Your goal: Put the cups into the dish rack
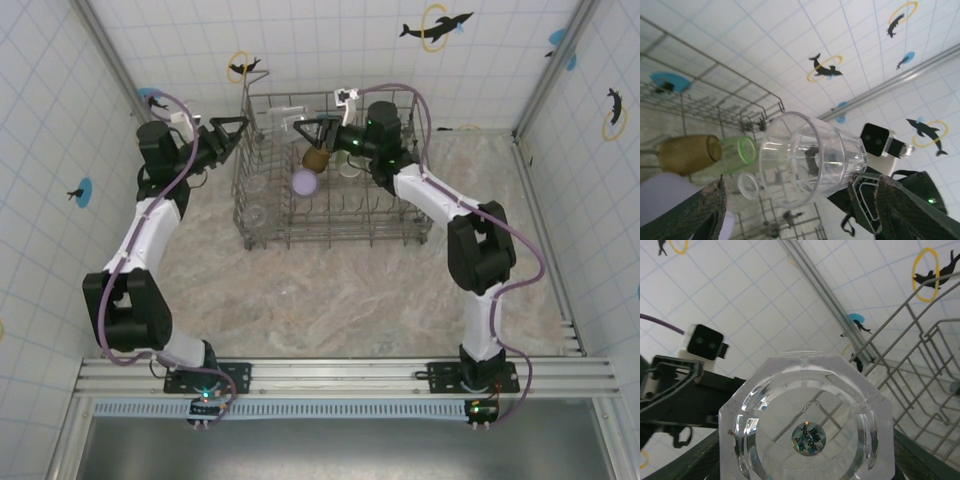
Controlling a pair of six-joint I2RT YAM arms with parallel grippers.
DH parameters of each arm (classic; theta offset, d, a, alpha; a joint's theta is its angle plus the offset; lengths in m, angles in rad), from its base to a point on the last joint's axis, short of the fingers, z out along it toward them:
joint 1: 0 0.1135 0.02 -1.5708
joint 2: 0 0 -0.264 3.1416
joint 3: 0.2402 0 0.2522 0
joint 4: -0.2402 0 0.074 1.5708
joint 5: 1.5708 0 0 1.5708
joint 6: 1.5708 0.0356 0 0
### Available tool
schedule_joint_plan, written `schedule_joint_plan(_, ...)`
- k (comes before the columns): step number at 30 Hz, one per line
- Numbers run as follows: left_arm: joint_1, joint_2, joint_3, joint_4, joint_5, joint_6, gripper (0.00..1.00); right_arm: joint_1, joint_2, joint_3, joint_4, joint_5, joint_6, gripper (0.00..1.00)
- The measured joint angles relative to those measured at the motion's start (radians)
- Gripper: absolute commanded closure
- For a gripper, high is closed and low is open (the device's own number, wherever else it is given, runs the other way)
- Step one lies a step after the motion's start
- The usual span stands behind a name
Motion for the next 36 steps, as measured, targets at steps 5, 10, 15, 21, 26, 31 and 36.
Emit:
schedule_joint_plan(5,0.033,-0.038,0.04,-0.155,-0.153,0.151,0.07,0.042,0.045,0.122,-0.178,0.097,-0.202,0.52)
schedule_joint_plan(10,0.047,-0.053,0.031,-0.242,-0.321,0.248,0.03,0.07,0.13,0.231,-0.298,0.182,-0.335,0.52)
schedule_joint_plan(15,0.047,-0.064,-0.043,-0.241,-0.401,0.28,0.03,0.07,0.206,0.305,-0.402,0.251,-0.424,0.53)
schedule_joint_plan(21,0.047,-0.059,-0.086,-0.239,-0.428,0.314,0.03,0.074,0.243,0.325,-0.446,0.312,-0.495,0.53)
schedule_joint_plan(26,0.047,-0.056,-0.113,-0.232,-0.432,0.333,0.03,0.1,0.323,0.449,-0.473,0.344,-0.541,0.53)
schedule_joint_plan(31,0.047,-0.039,-0.12,-0.229,-0.425,0.34,0.03,0.134,0.368,0.489,-0.479,0.367,-0.579,0.53)
schedule_joint_plan(36,0.047,-0.037,-0.129,-0.225,-0.412,0.343,0.03,0.161,0.389,0.489,-0.494,0.396,-0.617,0.54)
